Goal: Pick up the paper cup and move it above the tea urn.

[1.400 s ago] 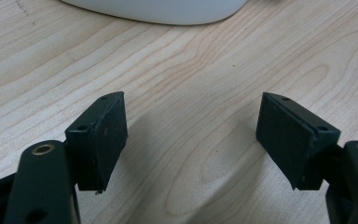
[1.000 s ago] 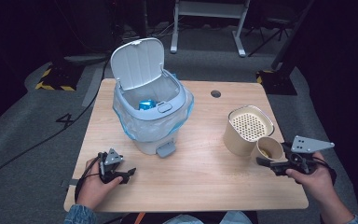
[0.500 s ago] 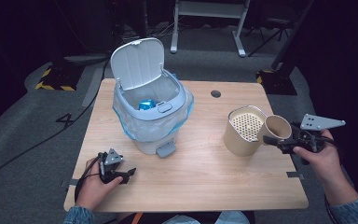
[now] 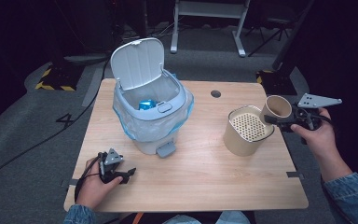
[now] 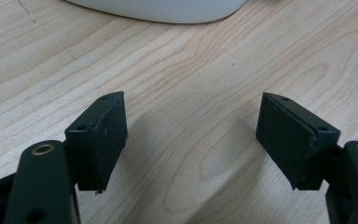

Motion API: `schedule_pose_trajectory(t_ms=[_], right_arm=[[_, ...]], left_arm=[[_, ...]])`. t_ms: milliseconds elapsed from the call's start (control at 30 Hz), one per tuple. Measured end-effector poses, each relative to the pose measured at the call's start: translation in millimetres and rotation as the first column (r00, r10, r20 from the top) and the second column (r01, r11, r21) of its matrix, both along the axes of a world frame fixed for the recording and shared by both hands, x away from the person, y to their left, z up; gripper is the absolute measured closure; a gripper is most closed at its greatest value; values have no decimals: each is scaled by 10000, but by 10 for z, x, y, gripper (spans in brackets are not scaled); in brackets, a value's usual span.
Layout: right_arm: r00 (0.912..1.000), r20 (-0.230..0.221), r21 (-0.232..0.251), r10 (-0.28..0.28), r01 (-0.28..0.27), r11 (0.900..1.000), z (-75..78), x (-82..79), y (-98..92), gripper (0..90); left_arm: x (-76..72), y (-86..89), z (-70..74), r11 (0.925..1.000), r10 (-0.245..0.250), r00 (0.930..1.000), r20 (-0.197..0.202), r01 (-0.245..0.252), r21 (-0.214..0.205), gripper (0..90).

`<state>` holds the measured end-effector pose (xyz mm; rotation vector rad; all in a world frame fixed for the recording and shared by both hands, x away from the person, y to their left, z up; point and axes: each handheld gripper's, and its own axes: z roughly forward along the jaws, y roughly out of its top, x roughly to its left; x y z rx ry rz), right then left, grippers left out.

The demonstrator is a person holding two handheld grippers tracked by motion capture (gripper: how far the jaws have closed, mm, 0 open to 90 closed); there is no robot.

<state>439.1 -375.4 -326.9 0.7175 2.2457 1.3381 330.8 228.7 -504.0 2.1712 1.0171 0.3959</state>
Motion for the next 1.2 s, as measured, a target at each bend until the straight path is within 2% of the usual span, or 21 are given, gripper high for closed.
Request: schedule_pose_trajectory(t_ms=[300, 433, 533, 567, 600, 633, 667, 700, 733, 767, 800, 833, 867, 967, 1000, 1033, 1067, 1100, 1133, 1167, 1200], right_arm=[[9990, 380, -348, -223, 237, 9991, -11, 210, -41, 319], [9981, 552, -660, -283, 320, 9973, -30, 274, -45, 319], [9958, 900, -1046, -190, 284, 9941, -48, 309, -29, 321], [9898, 1420, -1659, -88, 326, 9856, -60, 326, -15, 321], [9898, 1420, -1659, -88, 326, 9856, -60, 326, -15, 321], [9811, 1932, -2350, 86, 378, 9713, -73, 332, 7, 323], [9774, 2104, -2603, 201, 361, 9649, -77, 333, 15, 325], [9774, 2104, -2603, 201, 361, 9649, -77, 333, 15, 325], [9715, 2347, -2933, 328, 386, 9552, -83, 329, 30, 326], [9552, 2880, -3663, 682, 442, 9294, -91, 315, 62, 330], [9455, 3137, -4024, 878, 486, 9142, -96, 302, 80, 332], [9455, 3137, -4024, 878, 486, 9142, -96, 302, 80, 332], [9213, 3646, -4811, 1356, 617, 8745, -105, 279, 118, 334], [8954, 4050, -5733, 1850, 911, 8143, -125, 248, 172, 337], [8954, 4050, -5733, 1850, 911, 8143, -125, 248, 172, 337], [8764, 4247, -6334, 2272, 1083, 7662, -138, 241, 197, 338], [8764, 4247, -6334, 2272, 1083, 7662, -138, 241, 197, 338], [8595, 4376, -6949, 2641, 1369, 7059, -163, 228, 231, 339], [8595, 4376, -6949, 2641, 1369, 7059, -163, 228, 231, 339], [8485, 4452, -7240, 2860, 1531, 6726, -174, 222, 248, 340], [8256, 4577, -7748, 3299, 1884, 6034, -204, 202, 289, 342]], left_arm=[[0, 0, 0, 10000, -1, 10000, 1, 1, -1, 250], [0, 0, 0, 10000, -1, 10000, 2, 1, 2, 250], [0, 0, 0, 10000, 1, 10000, 3, -1, 0, 250], [0, 0, 0, 10000, -1, 10000, 6, 1, 5, 250], [0, 0, 0, 10000, -1, 10000, 6, 1, 5, 250], [0, 0, 0, 10000, 0, 10000, 3, 0, 3, 250], [0, 0, 0, 10000, -1, 10000, 4, 1, 3, 250], [0, 0, 0, 10000, -1, 10000, 6, 1, 7, 250], [0, -1, 0, 10000, 1, 10000, 5, -1, 1, 250], [0, 0, 0, 10000, 1, 10000, 5, -1, 6, 250], [0, 0, 0, 10000, -2, 10000, 6, 2, 7, 250], [0, 0, 0, 10000, -2, 10000, 6, 2, 7, 250], [0, 0, 0, 10000, -2, 10000, 6, 2, 6, 250], [0, 0, 0, 10000, -2, 10000, 9, 2, 7, 249], [0, 0, 0, 10000, -2, 10000, 9, 2, 7, 249], [0, -1, 0, 10000, -2, 10000, 10, 2, 9, 250], [-1, -1, 1, 10000, 1, 10000, 9, -1, 18, 250], [-1, -1, 1, 10000, 1, 10000, 8, -1, 18, 250], [-1, -1, 1, 10000, 1, 10000, 8, -1, 18, 250], [-1, -1, 1, 10000, 2, 10000, 7, -2, 17, 250], [0, -1, 1, 10000, 1, 10000, 6, -1, 16, 250]])
